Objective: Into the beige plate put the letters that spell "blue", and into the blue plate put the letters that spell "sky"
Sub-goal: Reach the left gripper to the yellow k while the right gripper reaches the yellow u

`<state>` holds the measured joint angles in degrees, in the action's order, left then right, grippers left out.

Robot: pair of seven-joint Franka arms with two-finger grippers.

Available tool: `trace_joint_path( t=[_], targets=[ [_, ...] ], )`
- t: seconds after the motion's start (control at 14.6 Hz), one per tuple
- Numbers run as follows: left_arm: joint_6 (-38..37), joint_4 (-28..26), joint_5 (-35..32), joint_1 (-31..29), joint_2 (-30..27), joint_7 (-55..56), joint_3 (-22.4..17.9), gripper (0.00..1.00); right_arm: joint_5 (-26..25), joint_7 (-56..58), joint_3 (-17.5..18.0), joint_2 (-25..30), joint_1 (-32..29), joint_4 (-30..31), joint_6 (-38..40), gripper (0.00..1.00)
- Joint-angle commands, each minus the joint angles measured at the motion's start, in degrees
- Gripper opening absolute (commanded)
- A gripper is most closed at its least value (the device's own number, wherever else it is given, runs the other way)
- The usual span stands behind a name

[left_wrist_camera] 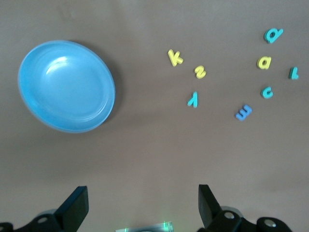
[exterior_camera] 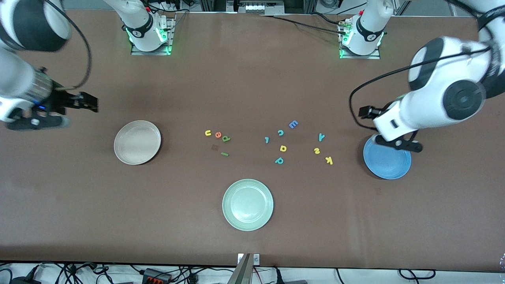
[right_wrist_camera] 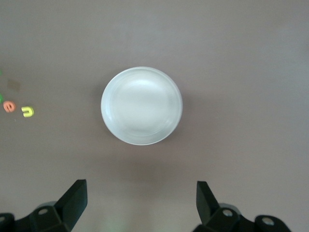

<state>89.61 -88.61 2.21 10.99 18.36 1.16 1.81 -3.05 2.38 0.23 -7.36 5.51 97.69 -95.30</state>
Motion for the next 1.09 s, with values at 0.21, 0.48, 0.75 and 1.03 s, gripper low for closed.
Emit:
trace_joint_path(
  t=[0.21, 0.48, 0.75, 1.03],
  targets=[
    [19.4, -6.2, 1.0, 1.5, 6.5, 1.2, -0.2, 1.0, 8.1, -1.2, -0.1, -9.1, 6.7, 4.2, -9.9, 1.0],
    [32.4, -5.7, 0.7, 2.8, 13.9, 10.1, -0.2, 1.0, 8.0, -12.0, -0.1, -14.5, 13.9, 7.1, -18.9, 1.0],
    [34.1, -5.7, -0.3, 4.2, 17.8, 18.7, -0.7, 1.0, 8.0, -17.7, -0.1, -20.8, 19.6, 7.2, -26.1, 1.0],
    [34.1, -6.4, -0.6, 3.5, 19.4, 18.4, -0.8, 1.0, 8.0, -24.9, -0.1, -24.9, 24.1, 6.8, -32.2, 1.0]
  ],
)
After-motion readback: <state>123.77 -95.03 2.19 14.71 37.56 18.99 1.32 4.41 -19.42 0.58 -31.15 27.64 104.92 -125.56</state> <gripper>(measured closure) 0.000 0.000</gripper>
